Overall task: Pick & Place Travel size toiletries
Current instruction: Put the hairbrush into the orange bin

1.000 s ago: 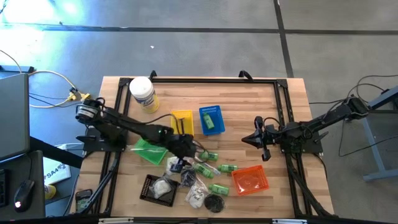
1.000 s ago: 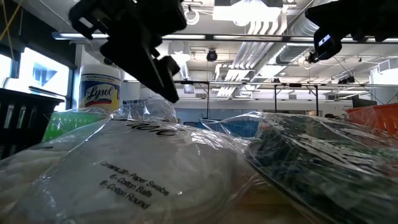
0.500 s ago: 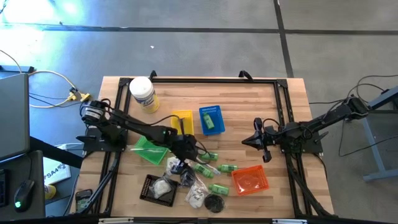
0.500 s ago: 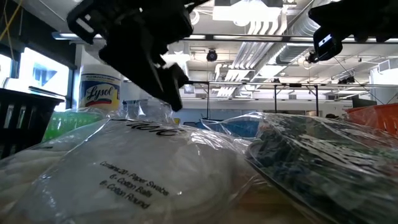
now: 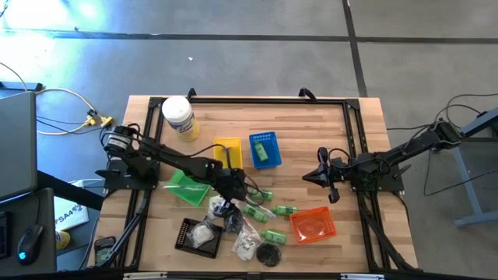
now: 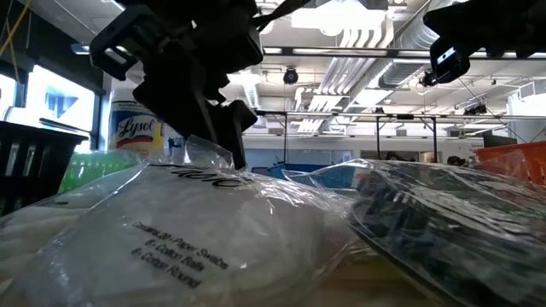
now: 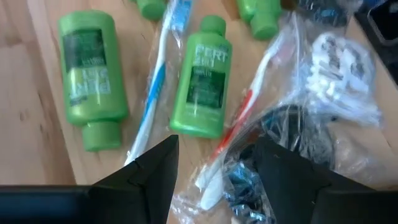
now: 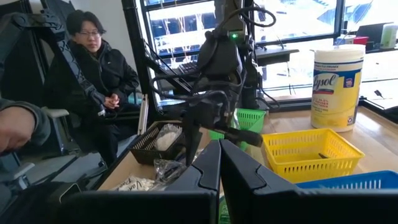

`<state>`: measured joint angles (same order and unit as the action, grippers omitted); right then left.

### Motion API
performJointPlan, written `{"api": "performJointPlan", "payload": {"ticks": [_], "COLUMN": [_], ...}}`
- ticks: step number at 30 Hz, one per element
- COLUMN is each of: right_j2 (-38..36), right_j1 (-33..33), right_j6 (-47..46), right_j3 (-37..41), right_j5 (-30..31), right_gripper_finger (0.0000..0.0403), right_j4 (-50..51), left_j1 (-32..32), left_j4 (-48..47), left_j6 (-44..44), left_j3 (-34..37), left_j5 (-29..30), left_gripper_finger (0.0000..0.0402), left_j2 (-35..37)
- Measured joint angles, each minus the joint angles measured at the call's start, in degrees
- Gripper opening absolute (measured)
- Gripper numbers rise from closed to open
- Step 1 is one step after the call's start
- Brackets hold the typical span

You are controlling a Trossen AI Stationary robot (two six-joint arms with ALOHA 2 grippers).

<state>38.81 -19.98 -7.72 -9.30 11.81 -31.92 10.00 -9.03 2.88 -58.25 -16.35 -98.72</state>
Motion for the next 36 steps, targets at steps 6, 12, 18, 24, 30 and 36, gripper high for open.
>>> {"api": "performJointPlan", "payload": {"ticks": [6,12,18,24,30,36], "right_j2": [0.0,-0.02,-0.02,-0.02,-0.02,-0.02], "right_j1": [0.01,0.02,0.0,0.0,0.02,0.0], "right_j6": [0.01,-0.01,-0.01,-0.2,-0.2,-0.2], "right_j3": [0.0,0.0,0.0,0.0,0.0,0.0], "right_j5": [0.01,-0.01,-0.02,-0.02,-0.26,-0.26], "right_gripper_finger": [0.0002,0.0002,0.0002,0.0002,0.0002,0.0002], "right_j4": [0.06,0.13,0.09,0.17,0.5,0.55], "left_j1": [-0.72,-1.0,-2.95,-4.94,-4.71,-4.7], "left_j4": [-7.52,-16.82,-18.16,-18.01,-18.15,-17.8], "left_j6": [-1.03,1.34,1.62,1.51,1.9,1.79], "left_j3": [-4.61,-8.12,-8.16,-8.14,-8.12,-8.12], "left_j5": [-1.14,-5.04,-8.12,-8.57,-10.74,-11.35], "left_gripper_finger": [0.0206,0.0206,0.0206,0.0206,0.0206,0.0206], "left_j2": [0.61,0.63,0.25,-2.32,-3.58,-3.58]}}
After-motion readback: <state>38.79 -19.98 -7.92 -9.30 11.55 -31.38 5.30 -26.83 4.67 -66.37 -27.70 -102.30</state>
